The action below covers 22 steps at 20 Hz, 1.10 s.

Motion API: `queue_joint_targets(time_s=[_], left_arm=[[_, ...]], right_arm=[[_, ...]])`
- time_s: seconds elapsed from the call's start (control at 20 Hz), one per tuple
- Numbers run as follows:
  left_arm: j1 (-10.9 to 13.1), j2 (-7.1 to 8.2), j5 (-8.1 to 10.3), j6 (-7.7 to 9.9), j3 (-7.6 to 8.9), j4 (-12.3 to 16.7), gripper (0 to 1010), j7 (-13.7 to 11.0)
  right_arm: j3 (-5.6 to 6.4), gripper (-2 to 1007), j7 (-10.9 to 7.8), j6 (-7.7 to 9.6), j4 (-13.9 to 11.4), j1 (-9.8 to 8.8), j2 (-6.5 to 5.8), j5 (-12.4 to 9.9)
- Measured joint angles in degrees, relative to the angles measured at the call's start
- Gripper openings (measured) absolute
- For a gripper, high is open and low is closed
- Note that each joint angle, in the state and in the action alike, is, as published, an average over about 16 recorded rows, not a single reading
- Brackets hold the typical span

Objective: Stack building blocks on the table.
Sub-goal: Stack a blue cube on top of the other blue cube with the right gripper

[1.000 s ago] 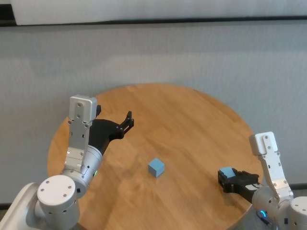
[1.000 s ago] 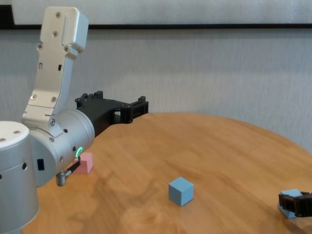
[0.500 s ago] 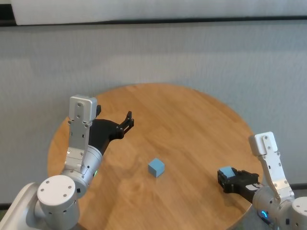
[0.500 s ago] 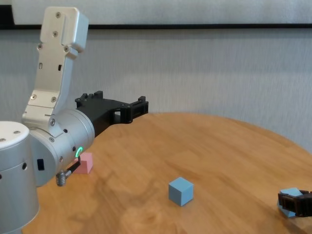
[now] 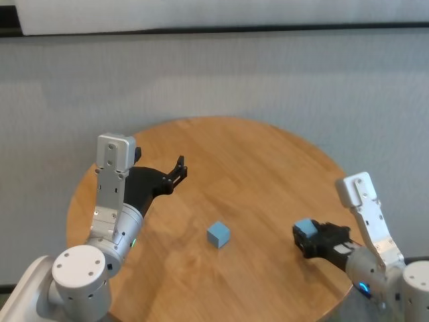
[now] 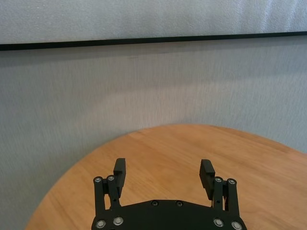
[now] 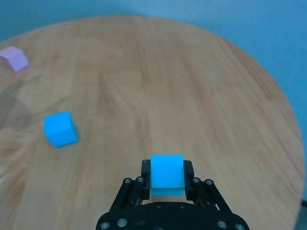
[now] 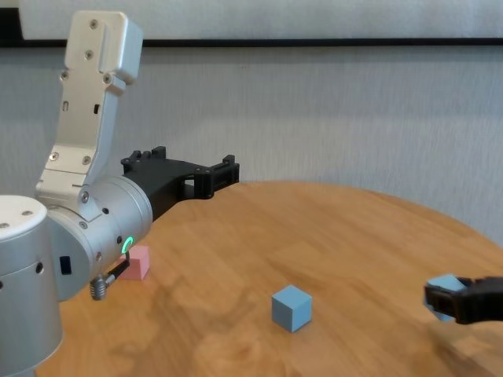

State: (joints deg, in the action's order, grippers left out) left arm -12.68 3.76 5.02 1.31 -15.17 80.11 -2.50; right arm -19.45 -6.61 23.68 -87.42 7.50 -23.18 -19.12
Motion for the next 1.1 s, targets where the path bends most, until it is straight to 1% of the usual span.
queue_joint_targets(time_s=[0.25, 0.55, 0.8, 1.1], left_arm=[[0.0, 0.0, 0.0, 0.0, 0.0, 0.0, 1000, 0.0], [0.0, 0.0, 0.0, 0.0, 0.0, 0.0, 1000, 0.0], [0.0, 0.0, 0.0, 0.0, 0.0, 0.0, 1000, 0.0], [0.0, 0.0, 0.0, 0.0, 0.0, 0.0, 1000, 0.0]], right_arm=[[-1.63, 362, -4.27, -1.27, 1.7, 2.89, -0.03, 1.0], [-3.37, 362, -9.28, -2.17, 4.1, 6.44, 0.46, 1.6], [-4.08, 362, -11.83, -1.82, 5.7, 8.83, 1.28, 1.7], [-4.74, 362, -14.04, -0.46, 7.7, 11.47, 2.24, 1.9]])
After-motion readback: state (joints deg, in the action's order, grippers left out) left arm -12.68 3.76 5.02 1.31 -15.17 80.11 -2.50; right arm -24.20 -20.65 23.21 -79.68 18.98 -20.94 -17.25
